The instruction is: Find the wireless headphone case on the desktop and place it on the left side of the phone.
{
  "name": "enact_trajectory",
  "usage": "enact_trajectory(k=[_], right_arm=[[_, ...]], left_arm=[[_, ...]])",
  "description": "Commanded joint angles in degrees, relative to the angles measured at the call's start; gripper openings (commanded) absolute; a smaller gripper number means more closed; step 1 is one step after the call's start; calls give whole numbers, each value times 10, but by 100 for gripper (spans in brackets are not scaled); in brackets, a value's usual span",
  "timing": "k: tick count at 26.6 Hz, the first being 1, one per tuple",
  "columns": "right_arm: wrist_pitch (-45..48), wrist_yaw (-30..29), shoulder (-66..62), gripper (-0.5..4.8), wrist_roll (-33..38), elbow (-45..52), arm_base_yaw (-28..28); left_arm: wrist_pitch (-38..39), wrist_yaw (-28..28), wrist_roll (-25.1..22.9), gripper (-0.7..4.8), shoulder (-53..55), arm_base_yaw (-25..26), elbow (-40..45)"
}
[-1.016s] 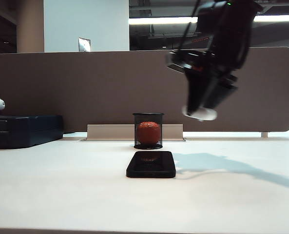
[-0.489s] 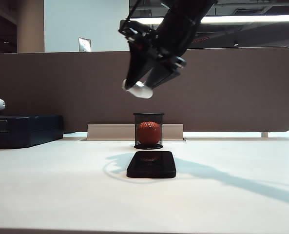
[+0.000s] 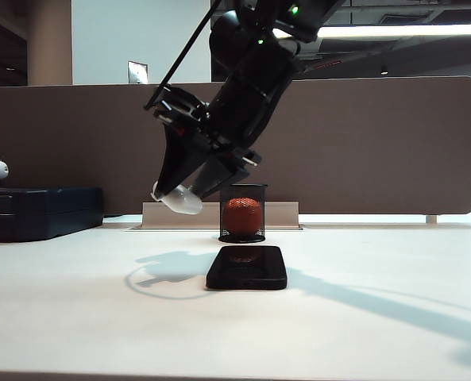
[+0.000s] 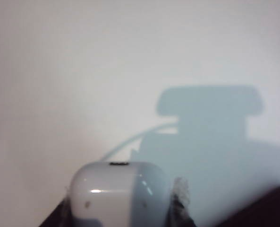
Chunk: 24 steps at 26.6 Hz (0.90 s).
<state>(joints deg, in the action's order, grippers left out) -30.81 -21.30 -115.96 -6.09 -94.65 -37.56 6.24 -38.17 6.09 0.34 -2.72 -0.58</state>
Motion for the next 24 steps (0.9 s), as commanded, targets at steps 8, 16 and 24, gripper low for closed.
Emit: enact_trajectory(k=[8,16,24], right_arm=[[-9,-30,-80,154,21,-60,-3],[-8,-7,-108,157,18,-60,-13],[-8,50,-112,157,16,-60,-14]], left_arm=[[-7,-2,0,-5,0,-1,-1],[-7,-2,0,-5,0,-1,-1],[-7,-2,0,-5,0,-1,-1]])
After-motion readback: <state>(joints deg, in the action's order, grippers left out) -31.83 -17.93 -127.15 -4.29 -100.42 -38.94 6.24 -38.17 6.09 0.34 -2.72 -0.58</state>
